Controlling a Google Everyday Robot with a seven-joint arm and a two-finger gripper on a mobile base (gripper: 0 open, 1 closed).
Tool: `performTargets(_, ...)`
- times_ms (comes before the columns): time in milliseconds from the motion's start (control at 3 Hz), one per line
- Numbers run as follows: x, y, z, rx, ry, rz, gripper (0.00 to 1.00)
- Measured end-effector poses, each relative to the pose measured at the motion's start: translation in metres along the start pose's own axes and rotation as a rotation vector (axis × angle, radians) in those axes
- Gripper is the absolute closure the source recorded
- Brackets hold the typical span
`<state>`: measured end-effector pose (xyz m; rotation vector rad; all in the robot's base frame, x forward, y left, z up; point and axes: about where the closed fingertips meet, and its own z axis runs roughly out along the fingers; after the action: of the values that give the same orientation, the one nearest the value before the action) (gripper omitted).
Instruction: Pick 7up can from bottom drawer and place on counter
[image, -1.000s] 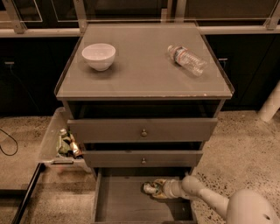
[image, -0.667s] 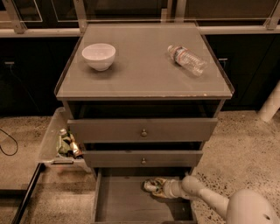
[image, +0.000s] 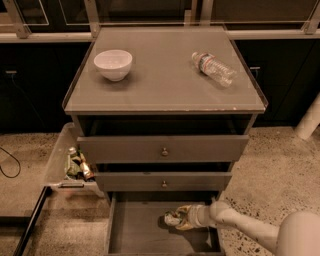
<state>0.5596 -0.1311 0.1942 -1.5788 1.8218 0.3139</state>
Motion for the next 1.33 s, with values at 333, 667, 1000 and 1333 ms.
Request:
performTargets(333, -0.044, -0.016, -0.048, 0.05, 0.011, -0.09, 1.0)
performTargets(667, -0.1, -0.001, -0.089, 0.048, -0.002, -0.163, 1.0)
performTargets(1000, -0.157, 0.0, -0.135, 0.093, -0.001, -0.191, 1.0)
performTargets(1333, -0.205, 0.019, -0.183, 0.102, -0.02, -0.191, 1.0)
